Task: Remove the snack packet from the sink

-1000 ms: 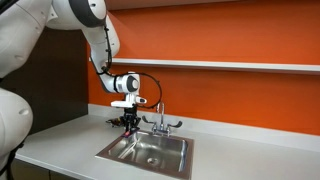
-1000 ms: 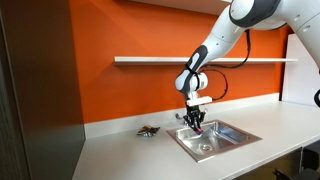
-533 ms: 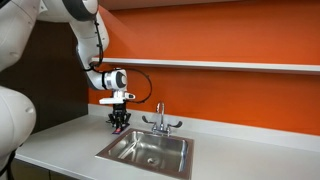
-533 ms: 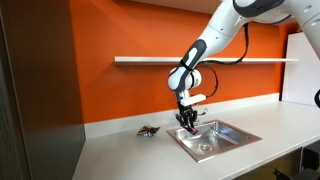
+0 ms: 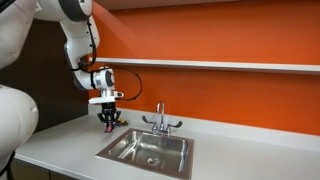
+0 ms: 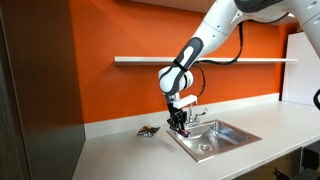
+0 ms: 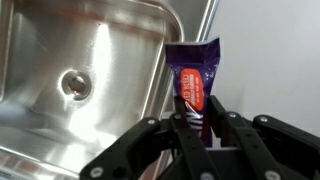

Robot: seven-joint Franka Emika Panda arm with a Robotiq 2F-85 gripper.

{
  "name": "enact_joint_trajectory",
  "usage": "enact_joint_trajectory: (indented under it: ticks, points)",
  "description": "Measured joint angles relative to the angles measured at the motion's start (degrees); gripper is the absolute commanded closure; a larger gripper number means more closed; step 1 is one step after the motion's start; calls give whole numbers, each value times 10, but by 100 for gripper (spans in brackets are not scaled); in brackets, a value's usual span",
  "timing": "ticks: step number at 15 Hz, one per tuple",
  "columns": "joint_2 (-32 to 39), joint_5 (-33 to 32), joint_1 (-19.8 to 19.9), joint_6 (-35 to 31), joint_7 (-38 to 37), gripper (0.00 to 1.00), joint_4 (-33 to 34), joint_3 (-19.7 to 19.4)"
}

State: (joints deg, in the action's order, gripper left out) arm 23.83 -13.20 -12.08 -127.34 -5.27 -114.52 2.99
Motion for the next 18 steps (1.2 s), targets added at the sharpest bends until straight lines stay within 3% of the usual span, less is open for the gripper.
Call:
enact_joint_trajectory:
  ticks: [7, 18]
  points:
    - [23, -5, -14, -37, 45, 93, 0, 25]
    - [70, -5, -20, -54, 73, 93, 9, 33]
